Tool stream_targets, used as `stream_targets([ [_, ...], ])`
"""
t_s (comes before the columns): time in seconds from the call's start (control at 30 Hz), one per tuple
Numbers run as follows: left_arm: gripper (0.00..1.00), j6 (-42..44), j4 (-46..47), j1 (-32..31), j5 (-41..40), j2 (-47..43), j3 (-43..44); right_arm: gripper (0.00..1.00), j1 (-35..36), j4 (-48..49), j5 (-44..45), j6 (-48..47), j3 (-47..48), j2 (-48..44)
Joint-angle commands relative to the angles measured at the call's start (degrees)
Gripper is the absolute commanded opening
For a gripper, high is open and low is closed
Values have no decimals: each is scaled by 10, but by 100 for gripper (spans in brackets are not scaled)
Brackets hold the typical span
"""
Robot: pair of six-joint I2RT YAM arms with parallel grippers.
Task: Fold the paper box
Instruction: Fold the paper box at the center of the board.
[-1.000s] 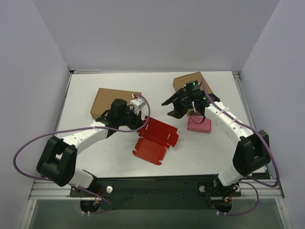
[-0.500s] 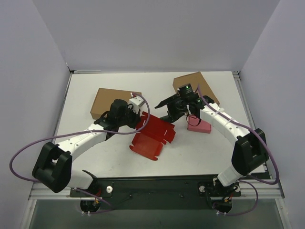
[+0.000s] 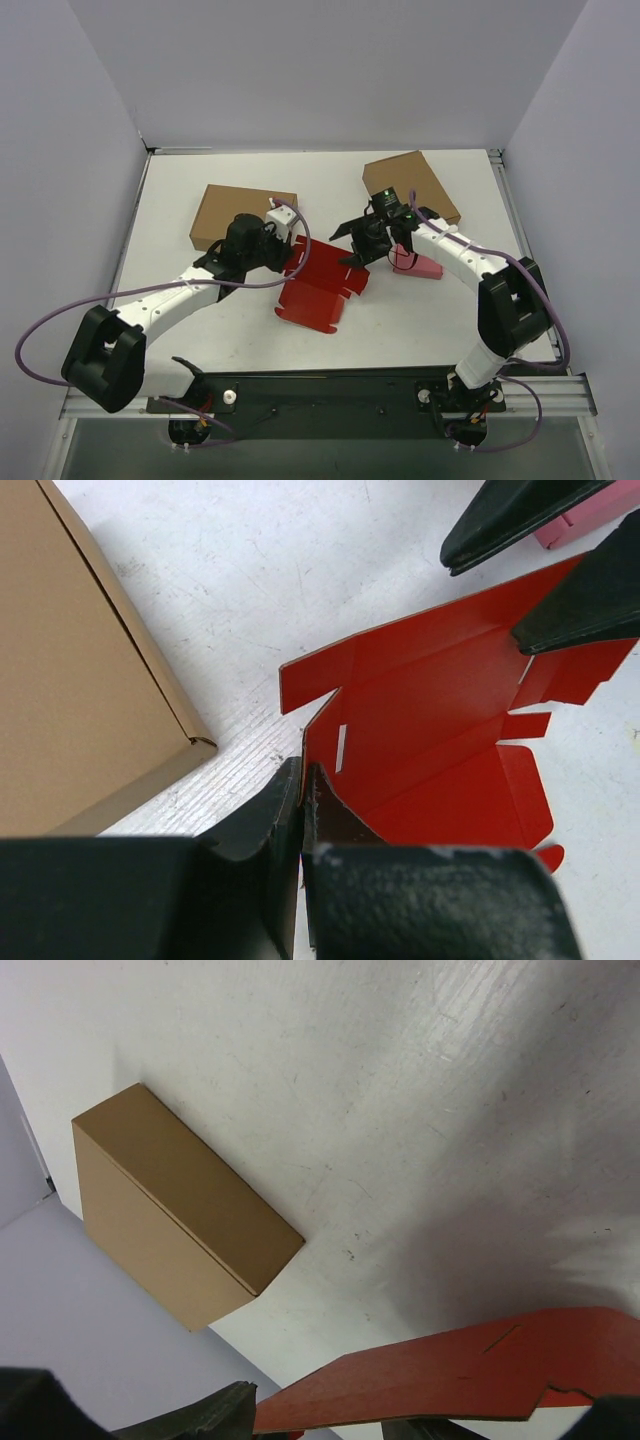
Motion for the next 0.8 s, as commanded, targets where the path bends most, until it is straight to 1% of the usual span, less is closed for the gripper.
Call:
stream_targets([
  [0.0,0,4,47,-6,16,-26,-9,50,-8,-2,4,22,-13,2],
  [0.03,0,4,47,-6,18,-28,-10,48,-9,-1,4,22,-16,3],
  [0.07,0,4,47,-7,18,-27,-10,44,-11,1,3,23,-18,4],
  [0.1,0,4,48,-7,20,-28,-11,42,-11,2,2,24,-18,4],
  [0.13,0,4,48,-7,22,-28,-11,38,-12,3,2,24,-19,7],
  [0.2,0,4,51,-7,27,-30,-12,34,-14,7,2,23,-18,8],
  [0.23,0,4,52,-8,29,-30,-12,29,-14,8,2,25,-19,9],
  [0.3,0,4,54,-8,29,-29,-14,21,-15,13,2,25,-19,10],
  [0.33,0,4,54,-7,29,-29,-14,11,-15,12,2,25,-21,7],
  [0.43,0,-5,65,-5,28,-28,-24,0,-18,17,8,28,-31,-1],
  [0.53,0,-29,82,2,39,-25,-34,0,-22,26,12,17,-32,-4],
  [0.67,0,-78,119,29,65,-16,-42,0,-21,31,22,-11,-32,-4],
  [0.73,4,-93,130,41,85,-9,-44,0,-20,39,29,-12,-35,-5],
  [0.77,9,-106,137,45,92,-2,-41,0,-21,43,32,-13,-39,-4],
])
